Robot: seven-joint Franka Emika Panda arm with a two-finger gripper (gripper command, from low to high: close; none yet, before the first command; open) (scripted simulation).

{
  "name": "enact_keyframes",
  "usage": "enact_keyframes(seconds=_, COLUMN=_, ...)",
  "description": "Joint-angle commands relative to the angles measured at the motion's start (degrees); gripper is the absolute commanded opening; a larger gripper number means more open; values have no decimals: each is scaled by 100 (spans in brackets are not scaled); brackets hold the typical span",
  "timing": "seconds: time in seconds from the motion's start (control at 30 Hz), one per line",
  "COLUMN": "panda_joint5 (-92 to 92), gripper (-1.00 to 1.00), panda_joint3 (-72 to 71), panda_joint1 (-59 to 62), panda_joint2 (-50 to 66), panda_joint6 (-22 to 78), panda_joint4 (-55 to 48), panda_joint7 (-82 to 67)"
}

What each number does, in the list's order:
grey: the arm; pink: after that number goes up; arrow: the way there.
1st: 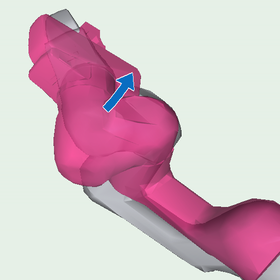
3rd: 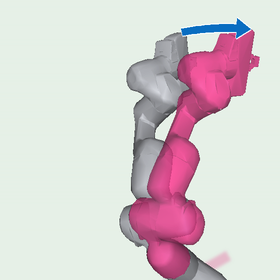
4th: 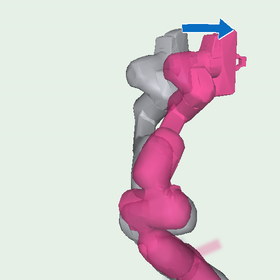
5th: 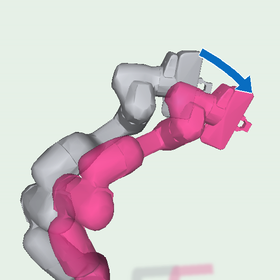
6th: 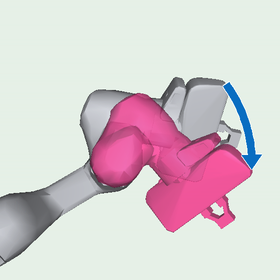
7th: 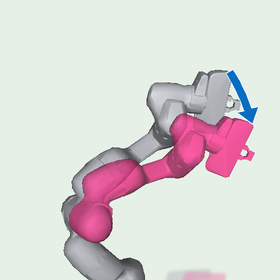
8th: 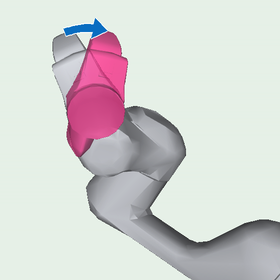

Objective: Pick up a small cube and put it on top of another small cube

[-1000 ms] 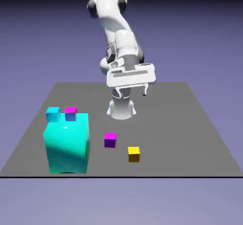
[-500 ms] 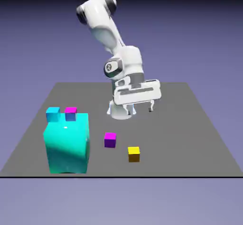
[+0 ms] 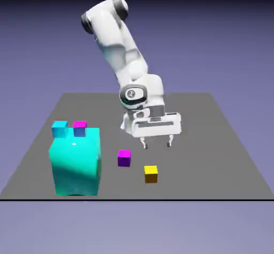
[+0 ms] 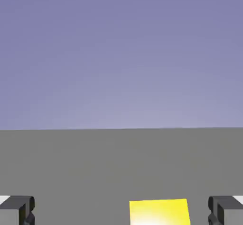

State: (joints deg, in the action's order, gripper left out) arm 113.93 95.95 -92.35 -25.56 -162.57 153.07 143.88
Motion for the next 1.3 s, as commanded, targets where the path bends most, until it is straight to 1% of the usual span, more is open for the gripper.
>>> enact_keyframes(seconds=0.0, panda_joint5=247, gripper=0, panda_joint3=208, panda_joint1=-199, panda_joint2=15, panda_joint6=25, panda_joint4=-17, panda_joint7=220)
enact_keyframes(seconds=0.3, panda_joint5=2464, gripper=0, panda_joint3=2075, panda_joint1=-1983, panda_joint2=153, panda_joint6=247, panda_joint4=-172, panda_joint7=2194)
enact_keyframes(seconds=0.37, panda_joint5=2485, gripper=0, panda_joint3=2093, panda_joint1=-1999, panda_joint2=155, panda_joint6=249, panda_joint4=-173, panda_joint7=2212)
enact_keyframes(seconds=0.6, panda_joint5=3082, gripper=0, panda_joint3=3517, panda_joint1=-3336, panda_joint2=-1201, panda_joint6=1014, panda_joint4=-900, panda_joint7=2196)
enact_keyframes(seconds=0.63, panda_joint5=3082, gripper=-100, panda_joint3=3517, panda_joint1=-3336, panda_joint2=-1201, panda_joint6=1014, panda_joint4=-900, panda_joint7=2196)
enact_keyframes(seconds=0.67, panda_joint5=3082, gripper=-100, panda_joint3=3517, panda_joint1=-3336, panda_joint2=-1201, panda_joint6=1014, panda_joint4=-900, panda_joint7=2196)
enact_keyframes(seconds=0.9, panda_joint5=2492, gripper=-100, panda_joint3=2083, panda_joint1=-1971, panda_joint2=152, panda_joint6=238, panda_joint4=-170, panda_joint7=2195)
enact_keyframes(seconds=1.27, panda_joint5=2962, gripper=-100, panda_joint3=1196, panda_joint1=313, panda_joint2=79, panda_joint6=-755, panda_joint4=129, panda_joint7=856)
